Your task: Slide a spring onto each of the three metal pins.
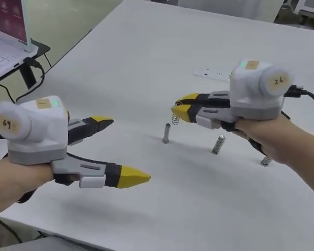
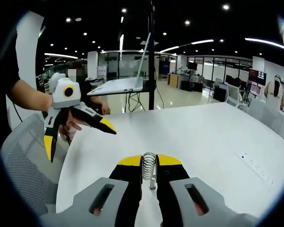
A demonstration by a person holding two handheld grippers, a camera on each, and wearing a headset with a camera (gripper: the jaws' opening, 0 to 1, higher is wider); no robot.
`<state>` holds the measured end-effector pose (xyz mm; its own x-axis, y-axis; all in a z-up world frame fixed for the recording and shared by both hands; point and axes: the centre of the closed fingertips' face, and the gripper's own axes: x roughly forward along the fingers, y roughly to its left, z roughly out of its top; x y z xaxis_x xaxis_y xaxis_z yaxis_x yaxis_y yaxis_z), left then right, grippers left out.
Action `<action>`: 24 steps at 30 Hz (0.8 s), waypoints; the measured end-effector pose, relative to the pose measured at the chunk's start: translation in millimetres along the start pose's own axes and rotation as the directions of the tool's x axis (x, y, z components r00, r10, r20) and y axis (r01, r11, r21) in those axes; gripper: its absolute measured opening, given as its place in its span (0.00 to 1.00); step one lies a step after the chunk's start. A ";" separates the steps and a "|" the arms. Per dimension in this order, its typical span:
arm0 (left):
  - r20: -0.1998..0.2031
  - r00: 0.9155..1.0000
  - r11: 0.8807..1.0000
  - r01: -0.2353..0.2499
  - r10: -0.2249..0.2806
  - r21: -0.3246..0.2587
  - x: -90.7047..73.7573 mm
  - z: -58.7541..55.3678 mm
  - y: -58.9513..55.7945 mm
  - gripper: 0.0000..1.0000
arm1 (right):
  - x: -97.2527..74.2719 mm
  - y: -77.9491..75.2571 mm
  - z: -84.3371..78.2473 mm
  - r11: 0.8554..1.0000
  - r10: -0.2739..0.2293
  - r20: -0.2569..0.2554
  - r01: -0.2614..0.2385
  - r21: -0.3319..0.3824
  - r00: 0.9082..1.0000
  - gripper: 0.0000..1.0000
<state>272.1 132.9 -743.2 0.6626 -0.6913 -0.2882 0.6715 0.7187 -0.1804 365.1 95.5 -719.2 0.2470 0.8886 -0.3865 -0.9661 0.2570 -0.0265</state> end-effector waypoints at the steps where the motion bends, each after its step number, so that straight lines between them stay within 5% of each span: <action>1: 0.001 1.000 1.000 -0.002 0.002 -0.001 -0.5 -0.1 0.5 0.98 | 1.3 -0.3 0.1 1.000 -0.001 0.001 0.001 -0.001 1.000 0.08; 24: 0.000 1.000 1.000 -0.011 0.011 -0.012 -4.1 -2.2 4.5 0.98 | 24.4 -9.8 -19.3 0.998 -0.038 -0.065 0.040 0.038 0.997 0.08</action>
<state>271.6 139.1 -744.9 0.6700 -0.6831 -0.2906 0.6599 0.7273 -0.1886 379.1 107.3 -746.2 0.2780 0.8517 -0.4442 -0.9517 0.3070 -0.0068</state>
